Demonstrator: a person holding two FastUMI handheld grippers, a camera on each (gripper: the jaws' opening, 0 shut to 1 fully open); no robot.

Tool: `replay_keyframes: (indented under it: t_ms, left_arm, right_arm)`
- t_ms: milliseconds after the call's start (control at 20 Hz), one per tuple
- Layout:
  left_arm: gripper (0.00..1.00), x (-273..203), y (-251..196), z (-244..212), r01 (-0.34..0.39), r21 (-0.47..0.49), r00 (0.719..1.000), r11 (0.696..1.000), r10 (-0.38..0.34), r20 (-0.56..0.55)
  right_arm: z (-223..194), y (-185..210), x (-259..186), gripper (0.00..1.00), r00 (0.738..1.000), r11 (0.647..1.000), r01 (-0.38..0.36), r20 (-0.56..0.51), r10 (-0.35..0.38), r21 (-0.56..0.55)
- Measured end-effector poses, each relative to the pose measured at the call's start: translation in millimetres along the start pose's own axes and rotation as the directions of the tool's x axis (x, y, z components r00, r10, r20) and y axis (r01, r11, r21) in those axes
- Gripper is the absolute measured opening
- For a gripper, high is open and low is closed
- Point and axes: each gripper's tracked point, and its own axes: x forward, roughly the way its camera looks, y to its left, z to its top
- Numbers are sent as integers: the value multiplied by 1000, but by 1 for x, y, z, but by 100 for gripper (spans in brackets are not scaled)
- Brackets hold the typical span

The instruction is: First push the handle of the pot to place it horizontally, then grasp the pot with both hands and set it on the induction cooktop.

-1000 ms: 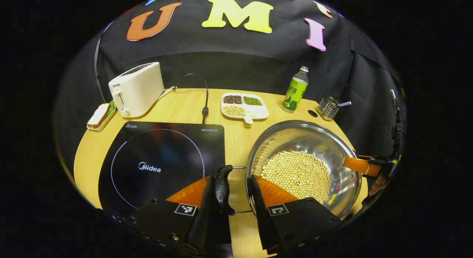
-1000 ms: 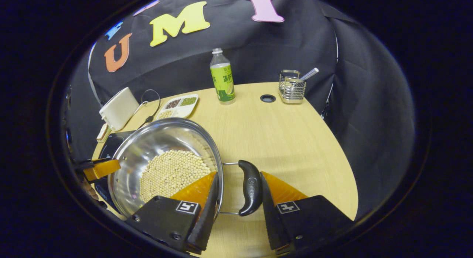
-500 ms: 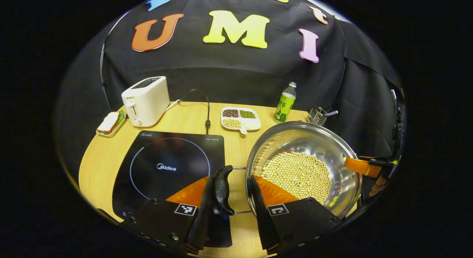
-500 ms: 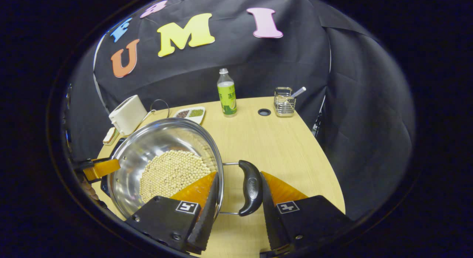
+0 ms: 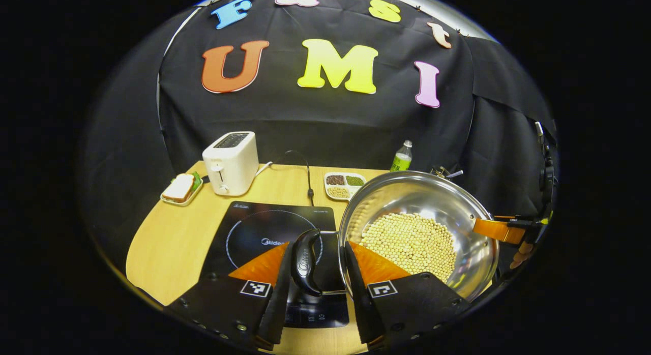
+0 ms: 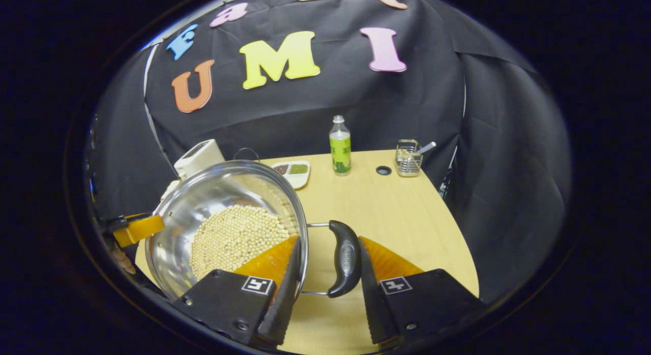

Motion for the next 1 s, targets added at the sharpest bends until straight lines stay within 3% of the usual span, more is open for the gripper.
replay_keyframes:
  t_ms: [450, 1000]
  left_arm:
    - [54, -17, 75, 15, -73, -47, 996, 996, 75, 52]
    - [54, 14, 163, 16, -182, -94, 982, 979, 186, 35]
  right_arm:
    - [17, 79, 13, 63, 998, 997, -63, 2, 64, -40]
    - [20, 165, 79, 61, 991, 989, -128, -39, 125, -78]
